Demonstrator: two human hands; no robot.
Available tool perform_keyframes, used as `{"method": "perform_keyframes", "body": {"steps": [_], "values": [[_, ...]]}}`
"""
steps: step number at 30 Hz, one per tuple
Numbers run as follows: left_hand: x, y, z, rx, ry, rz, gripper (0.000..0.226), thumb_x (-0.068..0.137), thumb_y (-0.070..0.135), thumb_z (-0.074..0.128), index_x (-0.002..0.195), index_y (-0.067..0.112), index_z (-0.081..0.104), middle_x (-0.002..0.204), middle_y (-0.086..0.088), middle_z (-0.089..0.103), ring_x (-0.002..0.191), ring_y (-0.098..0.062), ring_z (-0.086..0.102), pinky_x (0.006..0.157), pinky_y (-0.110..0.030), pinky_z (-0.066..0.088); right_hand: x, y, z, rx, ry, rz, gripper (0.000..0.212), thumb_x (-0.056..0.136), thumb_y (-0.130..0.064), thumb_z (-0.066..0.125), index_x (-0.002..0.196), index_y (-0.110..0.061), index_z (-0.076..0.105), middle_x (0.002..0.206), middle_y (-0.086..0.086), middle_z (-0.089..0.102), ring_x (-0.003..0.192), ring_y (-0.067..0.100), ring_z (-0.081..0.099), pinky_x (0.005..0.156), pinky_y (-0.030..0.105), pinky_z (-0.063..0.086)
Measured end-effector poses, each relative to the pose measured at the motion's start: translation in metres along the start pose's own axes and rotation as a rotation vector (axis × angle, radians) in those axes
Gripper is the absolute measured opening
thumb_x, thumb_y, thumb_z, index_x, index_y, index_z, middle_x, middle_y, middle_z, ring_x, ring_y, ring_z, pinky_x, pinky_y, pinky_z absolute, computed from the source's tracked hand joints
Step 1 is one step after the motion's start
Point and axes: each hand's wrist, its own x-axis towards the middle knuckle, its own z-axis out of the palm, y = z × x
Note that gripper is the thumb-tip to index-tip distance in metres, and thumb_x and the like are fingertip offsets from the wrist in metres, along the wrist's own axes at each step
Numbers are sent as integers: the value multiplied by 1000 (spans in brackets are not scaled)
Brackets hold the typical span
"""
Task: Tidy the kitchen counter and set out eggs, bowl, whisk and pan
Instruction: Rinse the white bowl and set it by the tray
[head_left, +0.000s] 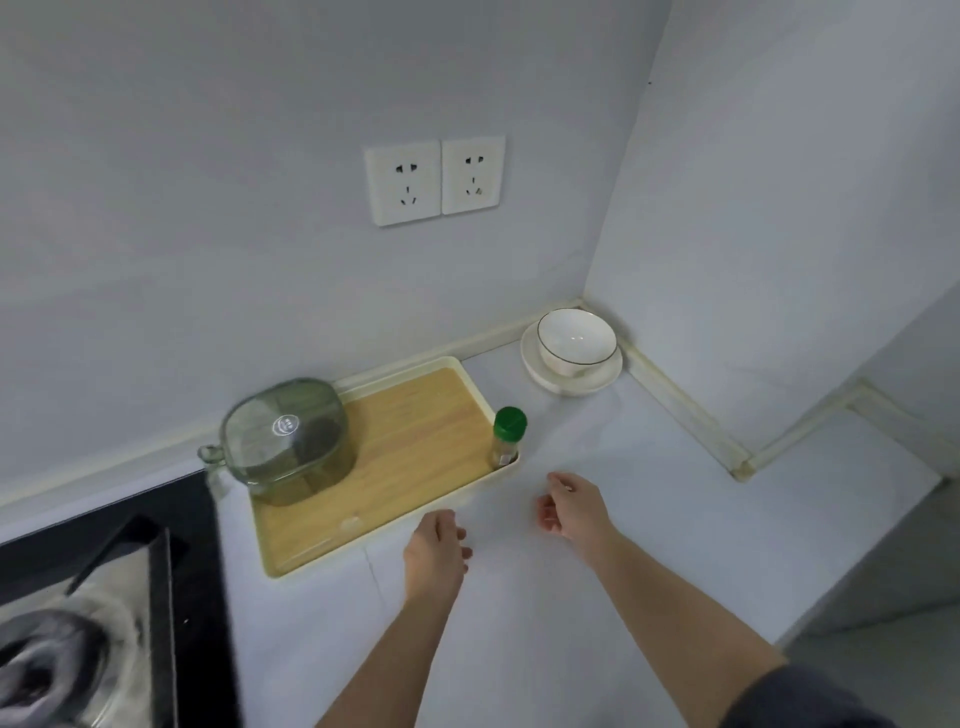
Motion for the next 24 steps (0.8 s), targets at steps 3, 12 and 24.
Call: {"method": "perform_keyframes", "body": {"steps": [3, 12, 24], "values": [[-5, -21, -50, 18, 116, -44, 21, 99, 21, 38, 90, 15, 57, 89, -9, 64, 73, -27, 64, 69, -38, 55, -14, 9, 22, 31, -30, 5, 35, 98, -8, 42, 133, -8, 43, 73, 16, 52, 53, 23, 47, 48, 28, 44], [3, -48, -150, -41, 399, -175, 31, 98, 22, 42, 126, 9, 37, 108, -21, 57, 86, -37, 62, 64, -39, 53, -30, 2, 65, -32, -64, -13, 49, 100, -8, 44, 145, -17, 28, 83, 18, 56, 59, 26, 58, 53, 34, 55], [26, -45, -136, 145, 358, -98, 35, 98, 6, 31, 126, 12, 50, 87, -12, 57, 63, -20, 52, 48, -24, 41, -1, -14, 58, -30, -62, -59, 20, 97, 2, 36, 98, -11, 51, 77, 15, 53, 60, 21, 59, 53, 33, 58]]}}
